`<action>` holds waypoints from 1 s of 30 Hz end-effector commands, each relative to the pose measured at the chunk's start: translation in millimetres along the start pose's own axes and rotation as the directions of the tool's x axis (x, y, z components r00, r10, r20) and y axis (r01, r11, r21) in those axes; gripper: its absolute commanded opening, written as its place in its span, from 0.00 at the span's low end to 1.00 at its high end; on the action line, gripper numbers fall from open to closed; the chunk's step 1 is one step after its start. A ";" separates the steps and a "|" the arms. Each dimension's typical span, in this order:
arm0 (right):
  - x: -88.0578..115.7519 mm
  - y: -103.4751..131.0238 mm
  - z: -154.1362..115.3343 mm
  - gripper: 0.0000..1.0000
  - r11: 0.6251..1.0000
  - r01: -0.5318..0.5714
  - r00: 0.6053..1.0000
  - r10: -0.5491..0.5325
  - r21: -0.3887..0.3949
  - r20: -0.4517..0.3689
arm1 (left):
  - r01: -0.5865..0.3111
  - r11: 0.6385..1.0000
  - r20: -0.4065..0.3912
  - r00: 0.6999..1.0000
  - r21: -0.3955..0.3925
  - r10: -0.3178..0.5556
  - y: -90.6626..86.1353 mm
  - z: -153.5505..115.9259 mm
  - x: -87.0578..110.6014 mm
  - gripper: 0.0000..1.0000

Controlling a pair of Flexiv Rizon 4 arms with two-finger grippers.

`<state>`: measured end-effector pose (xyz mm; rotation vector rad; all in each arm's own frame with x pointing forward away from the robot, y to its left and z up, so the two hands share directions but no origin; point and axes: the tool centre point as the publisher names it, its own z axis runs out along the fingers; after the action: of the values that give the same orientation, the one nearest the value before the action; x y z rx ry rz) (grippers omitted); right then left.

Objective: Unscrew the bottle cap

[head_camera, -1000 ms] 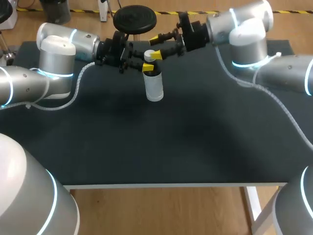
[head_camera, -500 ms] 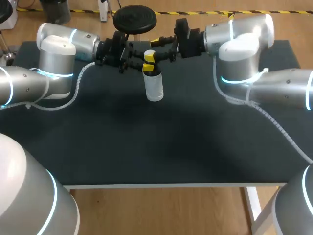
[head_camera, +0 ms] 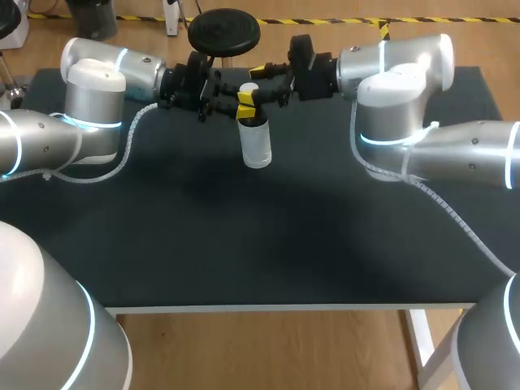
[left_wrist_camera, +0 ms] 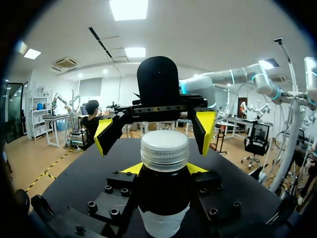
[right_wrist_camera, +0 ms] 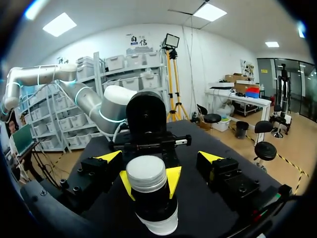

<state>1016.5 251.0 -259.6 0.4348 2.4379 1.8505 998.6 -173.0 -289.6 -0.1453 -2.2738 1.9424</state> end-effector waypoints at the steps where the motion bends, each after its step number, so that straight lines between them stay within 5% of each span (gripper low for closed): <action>1: -2.7 0.5 1.7 1.00 1.000 0.004 1.000 -0.004 -0.004 -0.007 | 0.000 1.000 -0.001 1.000 0.001 0.000 1.4 0.1 -0.1 0.00; 2: -2.9 0.8 1.8 1.00 1.000 0.004 1.000 -0.004 -0.004 -0.008 | 0.000 1.000 -0.001 1.000 0.001 0.000 1.4 0.1 -0.1 0.00; 3: -3.0 1.0 1.9 0.81 1.000 0.005 1.000 -0.005 -0.005 -0.009 | 0.000 1.000 -0.001 1.000 0.001 0.000 1.4 0.1 -0.1 0.00; 4: -3.2 1.2 1.9 0.47 1.000 0.005 1.000 -0.005 -0.005 -0.009 | 0.000 1.000 -0.001 1.000 0.001 0.000 1.4 0.1 -0.1 0.00; 7: -3.5 1.7 1.6 0.04 1.000 0.008 1.000 -0.008 -0.005 -0.012 | 0.000 1.000 -0.001 1.000 0.001 0.000 1.4 0.1 -0.1 0.00; 8: -3.5 1.8 1.5 0.00 1.000 0.008 1.000 -0.009 -0.006 -0.012 | 0.000 1.000 -0.001 1.000 0.001 0.000 1.4 0.1 -0.1 0.00; 19: -3.6 0.3 -3.2 0.00 0.999 0.032 0.997 -0.034 -0.039 -0.068 | 0.000 1.000 -0.001 1.000 0.001 0.000 1.4 0.1 -0.1 0.00; 30: -7.8 -3.3 -1.3 0.00 0.994 0.075 0.940 -0.098 -0.081 -0.327 | 0.000 1.000 -0.001 1.000 0.001 0.000 1.4 0.1 -0.1 0.00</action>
<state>1005.3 251.3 -257.3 0.1545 2.4491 2.0468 1001.6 -176.5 -290.5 -0.1421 -2.2765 1.9408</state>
